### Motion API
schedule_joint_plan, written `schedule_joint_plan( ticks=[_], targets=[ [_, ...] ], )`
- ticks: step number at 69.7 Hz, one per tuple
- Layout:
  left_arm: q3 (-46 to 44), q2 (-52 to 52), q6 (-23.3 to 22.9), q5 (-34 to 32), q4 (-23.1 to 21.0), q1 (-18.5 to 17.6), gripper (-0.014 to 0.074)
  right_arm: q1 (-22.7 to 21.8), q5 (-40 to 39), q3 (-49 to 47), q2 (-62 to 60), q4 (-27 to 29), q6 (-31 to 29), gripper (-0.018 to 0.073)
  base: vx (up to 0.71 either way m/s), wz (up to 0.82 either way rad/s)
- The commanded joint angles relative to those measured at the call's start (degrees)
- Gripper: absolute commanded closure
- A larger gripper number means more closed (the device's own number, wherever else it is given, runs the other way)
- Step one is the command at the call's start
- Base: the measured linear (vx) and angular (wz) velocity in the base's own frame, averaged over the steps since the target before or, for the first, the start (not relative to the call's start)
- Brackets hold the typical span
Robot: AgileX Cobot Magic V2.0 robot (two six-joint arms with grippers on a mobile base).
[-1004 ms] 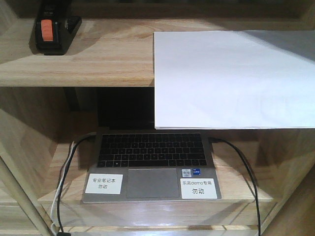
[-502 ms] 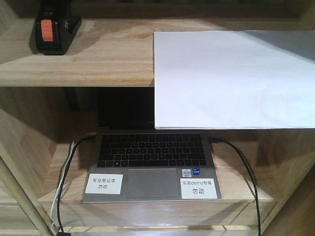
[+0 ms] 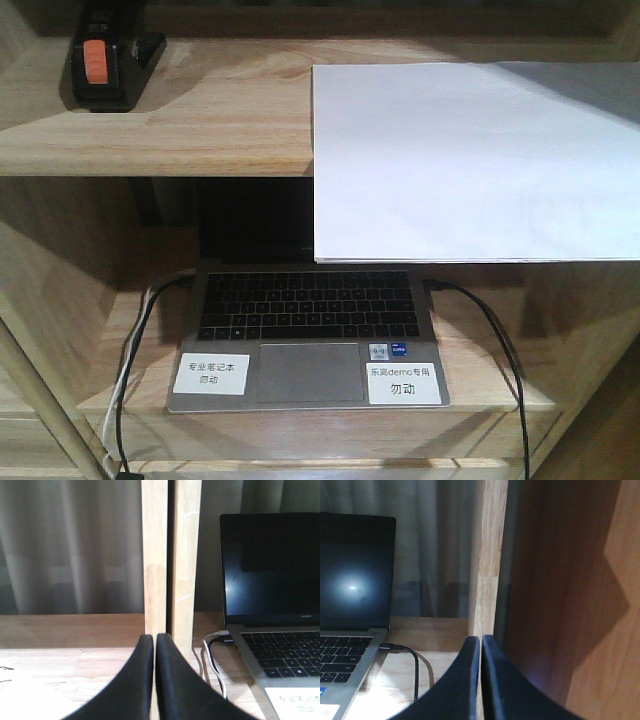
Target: Grab stapler and paper to desk for stapling
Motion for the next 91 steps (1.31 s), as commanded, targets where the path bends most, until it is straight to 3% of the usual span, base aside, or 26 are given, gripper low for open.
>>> schedule_joint_plan(
  ticks=[1,22,30,42,48,54,66,81,91],
  targets=[
    [0.55,-0.88,-0.51,-4.17,-0.62,-0.1,0.0603,-0.31,-5.81,0.07,-0.35,-0.56,-0.14,0.0565,0.0,0.0],
    [0.55,-0.88,-0.4,-7.15,-0.55,-0.1,0.0603,-0.31,-8.74,0.07,-0.35,-0.56,-0.14,0.0565,0.0,0.0],
    [0.55,-0.88,-0.63,-14.12,-0.65,-0.1,0.0603,-0.31,-13.11,-0.07,-0.35,-0.56,-0.14,0.0565,0.0,0.0],
    [-0.26,-0.88,-0.58,-33.3,-0.65,-0.1,0.0603,-0.31,-24.65,-1.66,-0.35,-0.51,-0.14,0.0565,0.0,0.0],
    [-2.79,-0.88,-0.58,-36.88,-0.65,-0.1,0.0603,-0.31,-24.84,-5.49,-0.35,-0.51,-0.14,0.0565,0.0,0.0],
    [-8.19,-0.83,-0.58,-34.85,-0.65,-0.1,0.0603,-0.31,-24.61,-10.56,-0.35,-0.51,-0.14,0.0565,0.0,0.0],
    [-24.53,1.66,0.03,-22.97,-0.56,-0.1,0.0603,-0.31,-22.65,-22.63,0.6,-0.51,-0.14,0.0565,0.0,0.0],
    [-45.16,12.29,1.36,-10.04,-0.63,-0.1,0.0603,-0.31,-15.78,-40.05,9.46,0.0,0.09,0.0565,0.0,0.0],
    [-57.71,20.75,1.37,-0.78,-0.63,-0.1,0.0603,-0.31,-6.23,-52.6,18.45,3.09,0.27,0.0565,0.0,0.0]
  ],
)
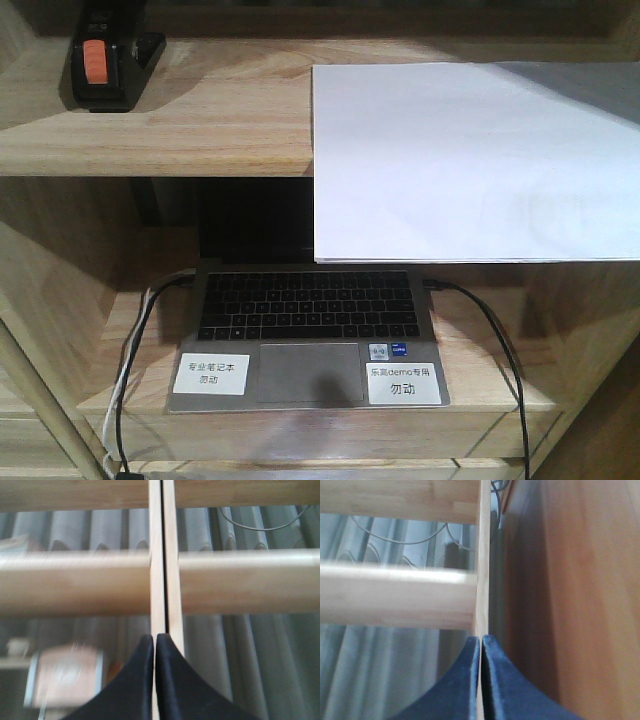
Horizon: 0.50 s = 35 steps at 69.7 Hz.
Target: Grab stapler and paper to desk for stapling
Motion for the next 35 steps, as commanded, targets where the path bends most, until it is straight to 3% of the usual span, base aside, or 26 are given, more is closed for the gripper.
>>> schedule_joint_plan(
  ticks=[1,14,35],
  targets=[
    [-7.51,6.35,0.07,4.48,-0.47,-0.1,0.0603,-0.31,4.86,-7.5,6.66,1.66,0.04,0.0565,0.0,0.0],
    [-12.37,14.28,0.07,14.62,-0.47,-0.1,0.0592,-0.31,18.04,-15.02,16.81,2.65,0.04,0.0565,0.0,0.0],
    [-12.37,20.37,0.12,26.75,-0.47,-0.1,0.0517,-0.31,28.17,-15.0,23.46,4.48,-0.19,0.0518,0.0,0.0]
  ],
)
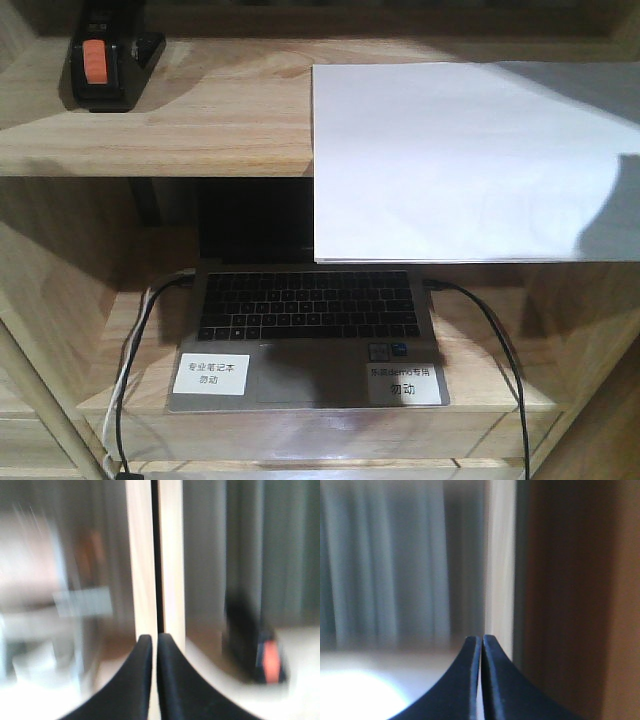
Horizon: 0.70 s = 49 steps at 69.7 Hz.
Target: Grab stapler and paper to desk for stapling
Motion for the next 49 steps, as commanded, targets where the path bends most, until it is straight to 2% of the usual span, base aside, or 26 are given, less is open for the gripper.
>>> schedule_joint_plan(
  ticks=[1,9,14,23,32,37,49],
  targets=[
    [-1.56,1.49,-0.11,-0.84,-0.47,-0.1,0.051,-0.31,-1.26,-1.58,1.3,1.23,-0.19,0.0511,0.0,0.0],
    [-1.56,1.6,-0.11,0.5,-0.47,-0.1,0.0422,-0.31,-0.57,-1.29,1.3,2.04,-0.23,0.0413,0.0,0.0],
    [-1.56,1.6,-0.11,0.55,-0.47,-0.1,0.0342,-0.31,-0.45,-1.29,1.3,2.04,-0.23,0.0309,0.0,0.0],
    [-1.56,1.6,-0.11,0.55,-0.47,-0.1,0.0165,-0.31,-0.45,-1.29,1.3,2.04,-0.23,0.0067,0.0,0.0],
    [-1.56,1.6,-0.11,0.49,-0.47,-0.1,-0.0048,-0.31,0.02,-1.29,1.3,2.04,-0.23,-0.0172,0.0,0.0],
    [-1.56,1.6,-0.17,0.31,-0.47,-0.1,-0.0136,-0.31,0.43,-1.29,1.3,2.04,-0.23,-0.0168,0.0,0.0],
    [-1.56,1.6,-0.17,0.03,-0.47,-0.86,-0.0123,-0.31,0.23,-1.29,1.3,1.98,-0.23,-0.0146,0.0,0.0]
  ],
)
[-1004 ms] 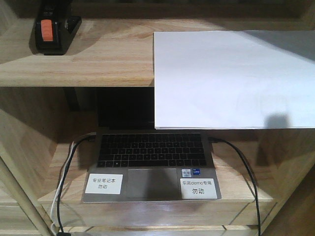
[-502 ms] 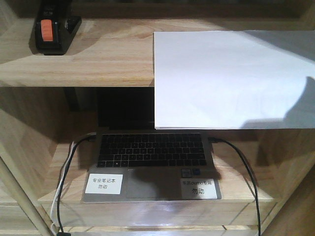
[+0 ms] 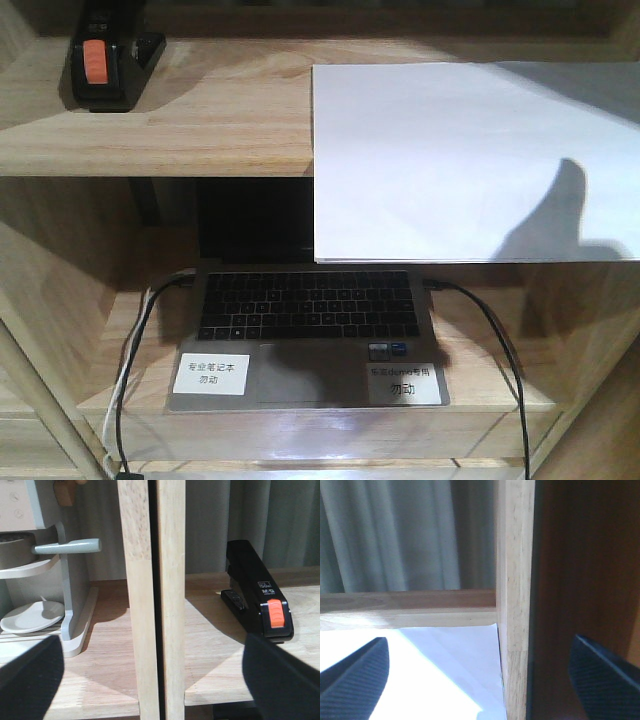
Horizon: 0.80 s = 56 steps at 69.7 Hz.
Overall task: Grab stapler and paper to desk for stapling
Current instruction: 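Move the left gripper over the black stapler and lower onto it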
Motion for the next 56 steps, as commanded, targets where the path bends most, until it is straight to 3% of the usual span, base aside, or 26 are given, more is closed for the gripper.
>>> schedule_joint_plan(
  ticks=[1,12,19,43,56],
  targets=[
    [-1.56,0.61,-0.17,-4.49,-0.47,-0.99,-0.0122,-0.31,-4.1,-1.34,0.53,0.16,-0.23,-0.0144,0.0,0.0],
    [-1.56,0.61,-0.13,-4.49,-0.46,-3.95,-0.0113,-0.31,-4.05,-1.34,0.53,0.16,-0.23,-0.0093,0.0,0.0],
    [-1.56,0.61,-0.13,-4.49,-0.46,-7.79,-0.0104,-0.31,-4.05,-1.34,0.53,0.16,-0.23,-0.0046,0.0,0.0],
    [-1.56,2.43,0.01,-6.55,-0.4,-28.7,-0.0083,-0.31,-4.11,-1.34,0.53,0.16,-0.23,0.0109,0.0,0.0],
    [-1.56,4.6,0.01,-7.44,-0.46,-35.99,-0.0072,-0.31,-4.11,-1.34,0.53,0.16,-0.23,0.0162,0.0,0.0]
  ],
)
